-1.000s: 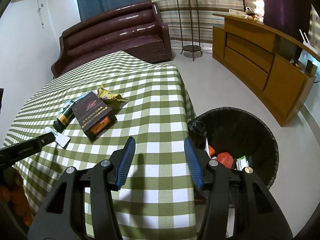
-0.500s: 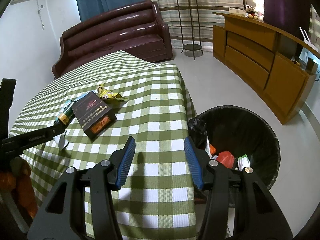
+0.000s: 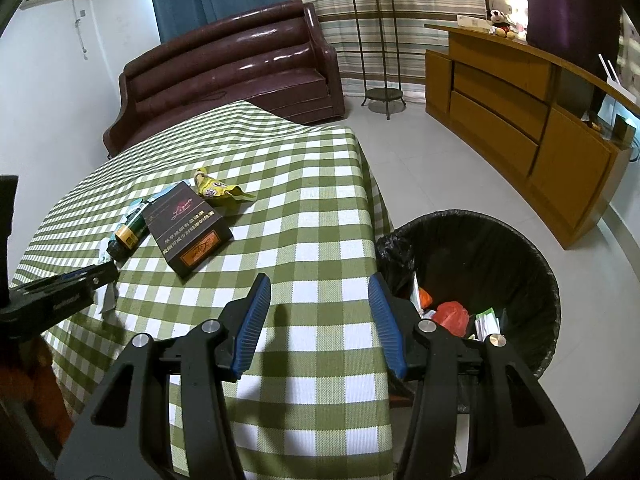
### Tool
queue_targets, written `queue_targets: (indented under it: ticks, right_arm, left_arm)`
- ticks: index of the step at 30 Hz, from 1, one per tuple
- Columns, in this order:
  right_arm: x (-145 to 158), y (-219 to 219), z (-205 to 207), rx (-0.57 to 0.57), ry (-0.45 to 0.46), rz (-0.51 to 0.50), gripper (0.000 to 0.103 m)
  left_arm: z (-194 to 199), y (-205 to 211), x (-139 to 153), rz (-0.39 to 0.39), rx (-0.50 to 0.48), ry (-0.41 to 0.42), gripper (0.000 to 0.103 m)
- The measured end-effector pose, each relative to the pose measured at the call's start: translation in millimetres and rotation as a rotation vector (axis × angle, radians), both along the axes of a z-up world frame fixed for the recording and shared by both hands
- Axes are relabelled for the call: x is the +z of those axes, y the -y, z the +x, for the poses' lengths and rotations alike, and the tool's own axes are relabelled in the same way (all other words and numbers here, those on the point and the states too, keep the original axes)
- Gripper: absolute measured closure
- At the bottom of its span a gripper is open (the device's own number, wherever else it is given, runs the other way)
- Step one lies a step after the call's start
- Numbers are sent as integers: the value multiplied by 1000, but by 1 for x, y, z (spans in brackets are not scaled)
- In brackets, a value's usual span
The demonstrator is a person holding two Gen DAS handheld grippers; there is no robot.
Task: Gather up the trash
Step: 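Reach the left gripper to the white green-printed tube and close on it, then grasp the dark cigarette box with the right gripper while the left holds the tube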
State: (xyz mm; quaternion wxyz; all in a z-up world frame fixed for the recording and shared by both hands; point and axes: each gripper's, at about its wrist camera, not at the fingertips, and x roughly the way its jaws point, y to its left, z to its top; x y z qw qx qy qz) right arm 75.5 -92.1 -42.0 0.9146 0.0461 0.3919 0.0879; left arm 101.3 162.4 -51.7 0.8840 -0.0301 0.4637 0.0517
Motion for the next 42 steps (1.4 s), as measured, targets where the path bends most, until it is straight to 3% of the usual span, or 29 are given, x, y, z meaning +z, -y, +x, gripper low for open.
queue_targets:
  ticks: [11, 13, 18, 30, 33, 42]
  right_arm:
    - [1, 0, -1, 2, 0, -5, 53]
    - [1, 0, -1, 3, 0, -8, 53]
    - [1, -1, -2, 5, -1, -15, 53]
    - [12, -25, -6, 53, 15, -37, 53]
    - [14, -38, -3, 93, 18, -40, 44]
    - [14, -76, 20, 193, -2, -78, 34]
  left_arm:
    - [-10, -7, -1, 5, 0, 8, 70]
    - [-12, -6, -1, 30, -6, 17, 79]
    - [-17, -9, -2, 39, -22, 34, 85]
    - [-34, -43, 10, 43, 3, 73, 86]
    - [-37, -56, 13, 44, 21, 84, 86]
    - [-38, -89, 14, 31, 68, 98, 86]
